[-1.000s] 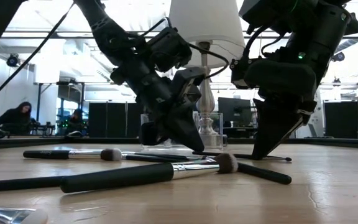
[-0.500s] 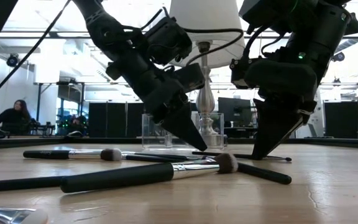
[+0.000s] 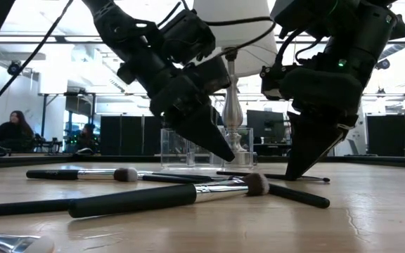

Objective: Put items in baskets/containers
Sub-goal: Put the eyeshadow brush into the transparent organizer

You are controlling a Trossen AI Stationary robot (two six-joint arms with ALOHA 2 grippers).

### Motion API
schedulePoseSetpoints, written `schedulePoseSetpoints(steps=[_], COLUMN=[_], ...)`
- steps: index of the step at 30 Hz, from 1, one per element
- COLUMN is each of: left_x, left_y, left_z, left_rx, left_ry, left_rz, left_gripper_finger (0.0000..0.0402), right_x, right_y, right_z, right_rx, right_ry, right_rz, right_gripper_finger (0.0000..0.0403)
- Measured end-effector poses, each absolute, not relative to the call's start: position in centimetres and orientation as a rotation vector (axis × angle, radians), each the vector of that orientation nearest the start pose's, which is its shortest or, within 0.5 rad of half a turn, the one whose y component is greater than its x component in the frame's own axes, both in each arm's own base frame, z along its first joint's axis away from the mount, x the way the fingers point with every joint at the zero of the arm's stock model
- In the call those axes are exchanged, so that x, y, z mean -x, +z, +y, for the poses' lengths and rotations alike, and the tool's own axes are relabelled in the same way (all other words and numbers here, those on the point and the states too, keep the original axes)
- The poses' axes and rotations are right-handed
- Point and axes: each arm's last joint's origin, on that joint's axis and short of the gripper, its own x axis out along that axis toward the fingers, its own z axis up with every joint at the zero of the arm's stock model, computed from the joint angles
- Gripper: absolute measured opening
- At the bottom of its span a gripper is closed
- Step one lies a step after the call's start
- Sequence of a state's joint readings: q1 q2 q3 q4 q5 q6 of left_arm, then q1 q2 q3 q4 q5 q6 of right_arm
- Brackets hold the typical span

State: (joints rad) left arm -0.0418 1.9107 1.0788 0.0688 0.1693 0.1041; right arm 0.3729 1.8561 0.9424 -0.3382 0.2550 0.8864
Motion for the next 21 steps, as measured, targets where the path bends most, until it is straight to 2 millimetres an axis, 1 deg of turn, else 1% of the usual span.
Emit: schedulePoseSetpoints(steps=[3,6,12,17,21], left_x=[-38.5,-38.6,-38.6,-38.9,-38.9], left_y=[14.0,14.0,13.9,12.6,12.2], left_z=[-2.2,-2.2,-2.1,-2.1,-2.1], left_rx=[-0.088,-0.094,-0.134,-0.159,-0.158], left_ry=[-0.225,-0.213,-0.2,-0.214,-0.216], left_rz=[0.773,0.766,0.766,0.787,0.795], left_gripper_finger=[0.0073,0.0081,0.0083,0.0083,0.0082], right_x=[-30.2,-30.2,-30.2,-30.2,-30.2], right_y=[10.9,10.9,10.9,10.9,10.9], right_z=[11.0,11.0,11.0,11.0,11.0], right_rx=[-0.392,-0.392,-0.39,-0.384,-0.378], right_ry=[-0.419,-0.418,-0.417,-0.413,-0.409], right_rz=[1.12,1.121,1.122,1.123,1.123], right_gripper_finger=[0.0013,0.0013,0.0013,0.0013,0.0013])
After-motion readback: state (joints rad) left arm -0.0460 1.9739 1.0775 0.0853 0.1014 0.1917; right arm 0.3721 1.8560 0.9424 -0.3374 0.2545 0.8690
